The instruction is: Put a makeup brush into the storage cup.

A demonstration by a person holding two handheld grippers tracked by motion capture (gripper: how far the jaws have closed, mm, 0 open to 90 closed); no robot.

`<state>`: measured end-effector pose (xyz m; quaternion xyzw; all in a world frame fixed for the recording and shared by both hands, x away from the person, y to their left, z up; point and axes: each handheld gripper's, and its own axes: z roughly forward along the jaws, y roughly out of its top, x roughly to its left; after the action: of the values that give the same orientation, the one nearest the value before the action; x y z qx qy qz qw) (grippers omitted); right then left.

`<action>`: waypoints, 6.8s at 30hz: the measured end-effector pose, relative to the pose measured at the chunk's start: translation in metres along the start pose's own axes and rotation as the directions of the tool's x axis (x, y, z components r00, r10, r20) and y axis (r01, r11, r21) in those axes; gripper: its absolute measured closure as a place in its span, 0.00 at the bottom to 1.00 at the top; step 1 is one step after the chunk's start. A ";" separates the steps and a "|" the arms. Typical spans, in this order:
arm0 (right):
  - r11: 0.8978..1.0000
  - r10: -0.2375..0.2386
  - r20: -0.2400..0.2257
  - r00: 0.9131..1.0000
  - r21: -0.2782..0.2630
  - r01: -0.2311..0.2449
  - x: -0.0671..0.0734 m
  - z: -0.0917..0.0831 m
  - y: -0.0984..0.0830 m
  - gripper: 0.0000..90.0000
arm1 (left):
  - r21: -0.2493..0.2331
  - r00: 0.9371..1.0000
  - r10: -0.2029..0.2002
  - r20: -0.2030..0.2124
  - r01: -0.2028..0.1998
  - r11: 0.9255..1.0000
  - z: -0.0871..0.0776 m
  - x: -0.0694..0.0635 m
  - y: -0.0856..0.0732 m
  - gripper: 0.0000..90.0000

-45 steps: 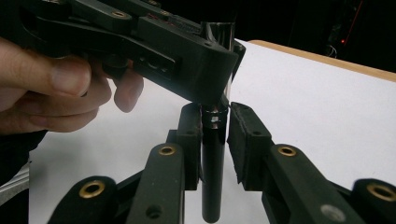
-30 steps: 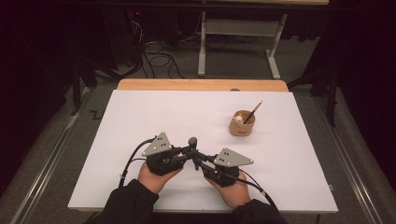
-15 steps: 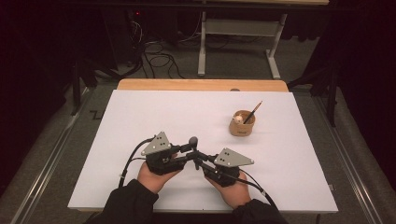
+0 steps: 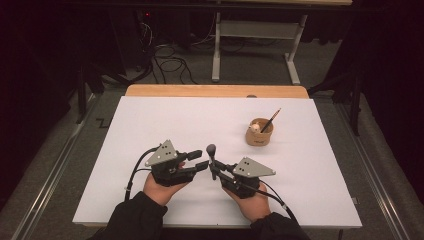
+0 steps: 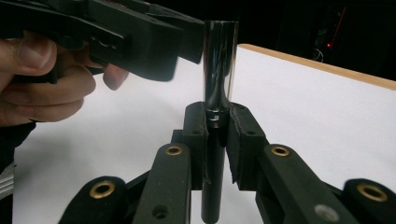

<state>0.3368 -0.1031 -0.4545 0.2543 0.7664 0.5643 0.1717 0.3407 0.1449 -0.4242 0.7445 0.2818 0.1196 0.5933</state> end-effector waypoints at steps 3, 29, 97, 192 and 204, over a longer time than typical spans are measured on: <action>1.000 0.000 0.006 1.000 -0.001 0.000 -0.003 -0.002 0.000 0.89 | -0.005 1.000 0.002 -0.022 -0.002 1.000 -0.003 0.003 -0.001 0.58; 0.999 0.018 0.069 0.997 -0.044 -0.015 -0.026 -0.025 0.003 0.89 | -0.002 0.949 -0.001 -0.315 0.001 1.000 -0.043 0.043 -0.015 0.22; 0.987 0.145 0.382 0.913 -0.124 -0.105 -0.124 -0.081 0.034 0.89 | 0.023 0.941 -0.003 -0.337 0.011 1.000 -0.073 0.056 -0.036 0.00; 0.987 0.151 0.442 0.884 -0.009 -0.163 -0.160 -0.029 0.028 0.75 | 0.008 0.939 -0.008 -0.343 0.011 1.000 -0.076 0.057 -0.035 0.00; 0.987 0.141 0.435 0.890 0.004 -0.158 -0.157 -0.032 0.029 0.75 | 0.008 0.939 -0.009 -0.343 0.012 1.000 -0.076 0.057 -0.035 0.00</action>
<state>0.4528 -0.2127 -0.4207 0.4347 0.6983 0.4900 0.2887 0.3388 0.2436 -0.4464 0.7136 0.3853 0.2430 0.5323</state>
